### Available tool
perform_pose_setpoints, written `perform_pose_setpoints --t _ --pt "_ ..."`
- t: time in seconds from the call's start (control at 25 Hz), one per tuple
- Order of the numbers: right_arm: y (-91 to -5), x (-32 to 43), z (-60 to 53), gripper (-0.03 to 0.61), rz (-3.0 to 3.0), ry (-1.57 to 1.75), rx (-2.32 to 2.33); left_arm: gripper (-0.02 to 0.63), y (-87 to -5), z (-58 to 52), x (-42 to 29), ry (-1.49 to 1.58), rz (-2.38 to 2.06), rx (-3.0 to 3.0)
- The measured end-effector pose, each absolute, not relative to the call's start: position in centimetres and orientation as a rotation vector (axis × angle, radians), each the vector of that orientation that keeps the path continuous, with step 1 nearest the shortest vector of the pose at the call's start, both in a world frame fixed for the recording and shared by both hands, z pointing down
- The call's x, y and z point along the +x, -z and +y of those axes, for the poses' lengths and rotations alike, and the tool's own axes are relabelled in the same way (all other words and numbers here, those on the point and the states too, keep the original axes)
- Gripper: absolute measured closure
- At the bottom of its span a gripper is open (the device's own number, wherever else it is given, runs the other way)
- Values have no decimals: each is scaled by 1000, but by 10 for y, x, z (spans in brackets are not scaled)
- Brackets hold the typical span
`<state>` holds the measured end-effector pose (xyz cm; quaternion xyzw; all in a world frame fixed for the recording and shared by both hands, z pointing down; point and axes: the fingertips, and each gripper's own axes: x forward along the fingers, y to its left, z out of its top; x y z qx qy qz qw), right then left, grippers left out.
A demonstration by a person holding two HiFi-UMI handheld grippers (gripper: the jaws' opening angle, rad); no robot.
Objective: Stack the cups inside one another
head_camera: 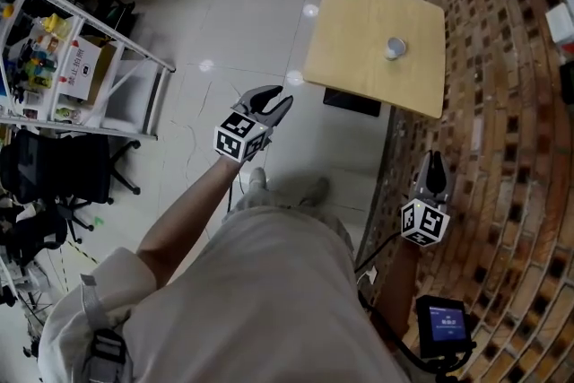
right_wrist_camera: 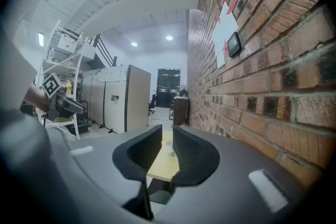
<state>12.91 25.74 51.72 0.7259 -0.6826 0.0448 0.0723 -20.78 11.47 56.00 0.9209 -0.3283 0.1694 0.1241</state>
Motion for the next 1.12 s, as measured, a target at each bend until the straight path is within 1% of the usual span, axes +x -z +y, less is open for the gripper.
perform_pose_setpoints --t 0.24,0.4,0.52,0.6,0.68,0.8,0.92,1.12 --pt "-512 88 262 506 -1987 -158 2196 467 -548 118 -238 -449 -878 2714" --pt "-505 64 262 485 -1972 -140 2180 467 -544 114 -254 -437 -843 2728" --pt "-508 47 261 456 -1961 -169 2204 468 -542 111 -270 -446 -823 2745" --pt "-518 34 260 457 -1963 -236 2168 468 -541 109 -280 -446 -817 2747" --pt "-533 21 257 474 -1955 -322 2085 468 -542 105 -288 -444 -814 2745" --pt "-543 9 254 480 -1949 -360 2040 468 -545 100 -294 -456 -805 2740" --pt "-542 6 257 499 -1945 -354 2060 468 -551 97 -294 -474 -787 2740" --pt "-552 14 265 500 -1921 -415 2108 468 -556 97 -284 -491 -752 2743"
